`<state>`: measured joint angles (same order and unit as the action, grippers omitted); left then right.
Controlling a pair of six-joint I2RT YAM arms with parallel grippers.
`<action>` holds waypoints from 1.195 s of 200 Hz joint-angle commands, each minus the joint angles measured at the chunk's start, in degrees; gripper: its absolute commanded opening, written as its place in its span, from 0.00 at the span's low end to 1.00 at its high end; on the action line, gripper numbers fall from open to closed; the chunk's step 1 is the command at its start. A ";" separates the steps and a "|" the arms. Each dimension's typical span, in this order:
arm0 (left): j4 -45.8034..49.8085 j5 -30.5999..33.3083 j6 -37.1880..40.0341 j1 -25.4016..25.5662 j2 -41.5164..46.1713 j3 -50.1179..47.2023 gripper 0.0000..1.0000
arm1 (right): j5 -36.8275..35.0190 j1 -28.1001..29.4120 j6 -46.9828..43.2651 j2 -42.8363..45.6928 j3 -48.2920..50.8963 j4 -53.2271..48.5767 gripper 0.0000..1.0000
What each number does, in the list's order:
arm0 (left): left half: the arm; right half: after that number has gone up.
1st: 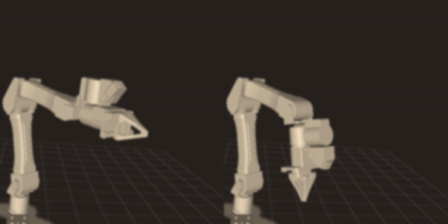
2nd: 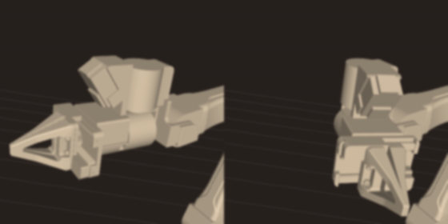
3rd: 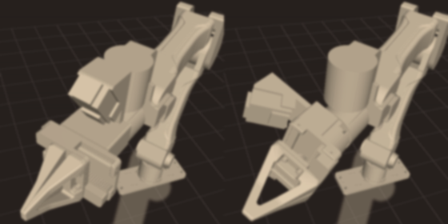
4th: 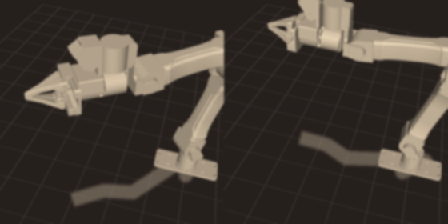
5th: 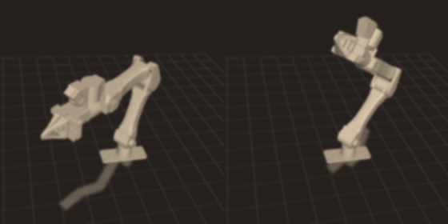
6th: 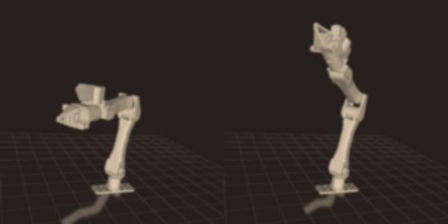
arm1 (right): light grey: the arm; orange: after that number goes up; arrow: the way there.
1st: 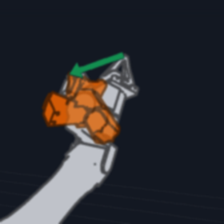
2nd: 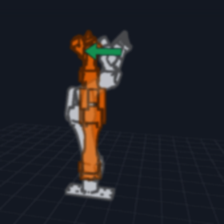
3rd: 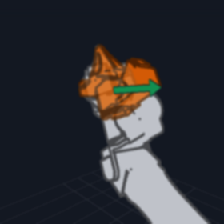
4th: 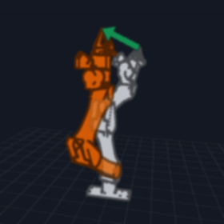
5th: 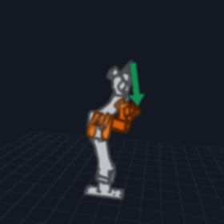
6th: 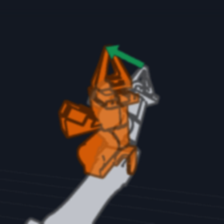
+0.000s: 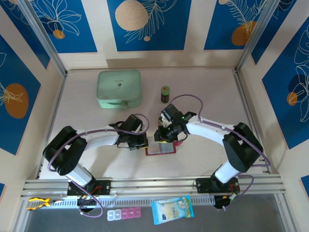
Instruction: Take the credit cards out of the card holder
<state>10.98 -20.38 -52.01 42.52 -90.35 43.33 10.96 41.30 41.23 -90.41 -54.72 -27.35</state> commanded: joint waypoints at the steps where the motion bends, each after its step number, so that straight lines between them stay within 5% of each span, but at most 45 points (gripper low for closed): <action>1: 2.23 1.25 1.44 0.40 0.37 0.15 0.00 | 1.26 1.00 1.91 -1.93 -1.84 0.35 0.29; 239: 7.87 3.68 5.57 -0.93 -2.39 0.78 0.00 | -1.77 0.39 1.82 -8.69 -1.56 -0.46 0.25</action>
<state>14.24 -19.20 -47.86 42.24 -92.01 44.10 9.21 42.52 43.11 -99.68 -56.90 -26.79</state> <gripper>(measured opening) 0.044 0.250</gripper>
